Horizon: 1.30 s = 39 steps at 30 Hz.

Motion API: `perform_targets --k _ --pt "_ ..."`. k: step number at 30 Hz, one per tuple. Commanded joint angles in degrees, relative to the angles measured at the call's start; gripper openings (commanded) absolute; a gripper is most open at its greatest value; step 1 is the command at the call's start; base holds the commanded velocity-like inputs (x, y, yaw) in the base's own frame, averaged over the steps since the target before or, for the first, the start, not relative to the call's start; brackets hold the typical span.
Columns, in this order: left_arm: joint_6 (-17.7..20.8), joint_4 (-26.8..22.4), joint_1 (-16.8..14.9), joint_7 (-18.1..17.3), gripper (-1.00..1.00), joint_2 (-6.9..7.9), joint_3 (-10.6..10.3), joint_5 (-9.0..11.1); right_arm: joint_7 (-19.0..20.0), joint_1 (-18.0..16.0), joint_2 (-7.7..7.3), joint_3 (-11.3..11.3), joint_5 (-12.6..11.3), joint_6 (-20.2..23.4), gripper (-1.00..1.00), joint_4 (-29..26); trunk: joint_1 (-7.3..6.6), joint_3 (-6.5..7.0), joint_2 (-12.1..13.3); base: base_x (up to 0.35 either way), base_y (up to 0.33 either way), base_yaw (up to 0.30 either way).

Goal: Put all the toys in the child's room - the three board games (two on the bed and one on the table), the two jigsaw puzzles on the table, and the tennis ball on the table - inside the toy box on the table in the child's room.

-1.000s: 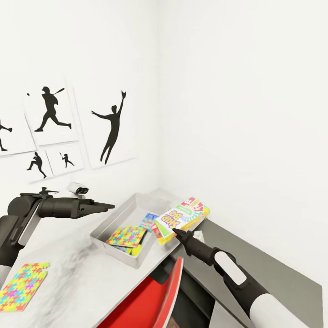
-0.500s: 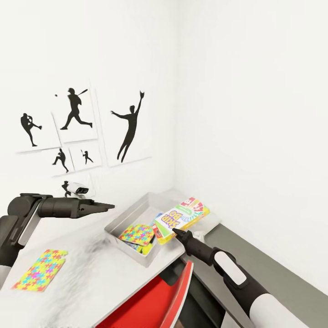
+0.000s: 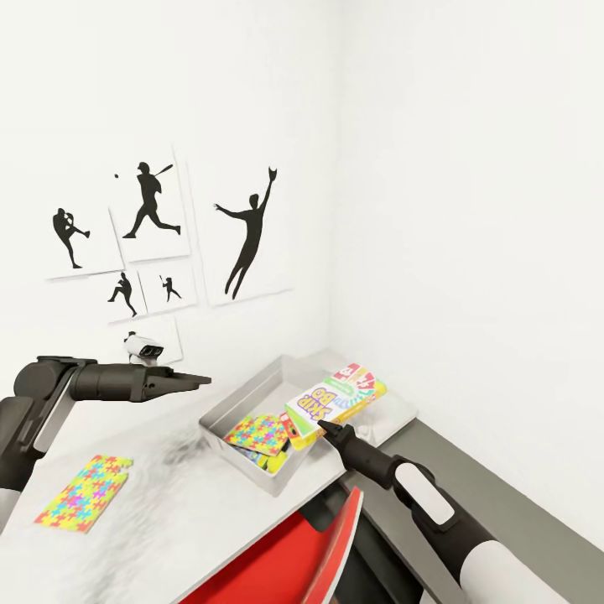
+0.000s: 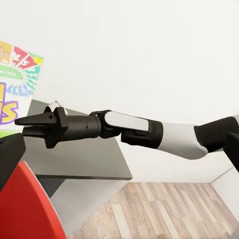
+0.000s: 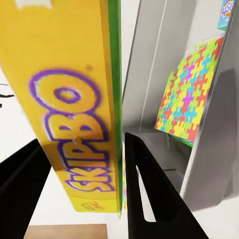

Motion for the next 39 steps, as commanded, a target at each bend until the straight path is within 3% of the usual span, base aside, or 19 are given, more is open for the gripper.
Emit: perform_targets --k 1,32,37,39 --pt "0.61 0.03 -0.02 -0.23 1.0 0.06 -0.11 0.03 0.12 -0.04 -0.06 0.19 -0.36 0.05 -1.0 0.01 0.02 -0.03 -0.05 0.0 0.0 0.0" --pt "0.61 0.21 0.31 -0.23 1.0 0.08 -0.11 -0.05 -0.34 -0.04 0.76 0.75 -0.23 -0.01 -1.0 -0.5 0.02 -0.03 -0.05 0.0 0.0 0.0" --pt "0.61 0.32 0.31 -0.23 1.0 0.3 -0.04 0.01 -1.93 -0.33 1.01 0.66 0.53 0.58 -1.0 -3.44 0.02 -0.03 -0.05 0.0 0.0 0.0" --pt "0.61 0.34 0.31 -0.23 1.0 0.36 -0.03 0.02 -3.62 -1.8 0.88 0.42 1.07 3.3 -1.0 -4.38 0.02 -0.03 -0.05 0.0 0.0 0.0"
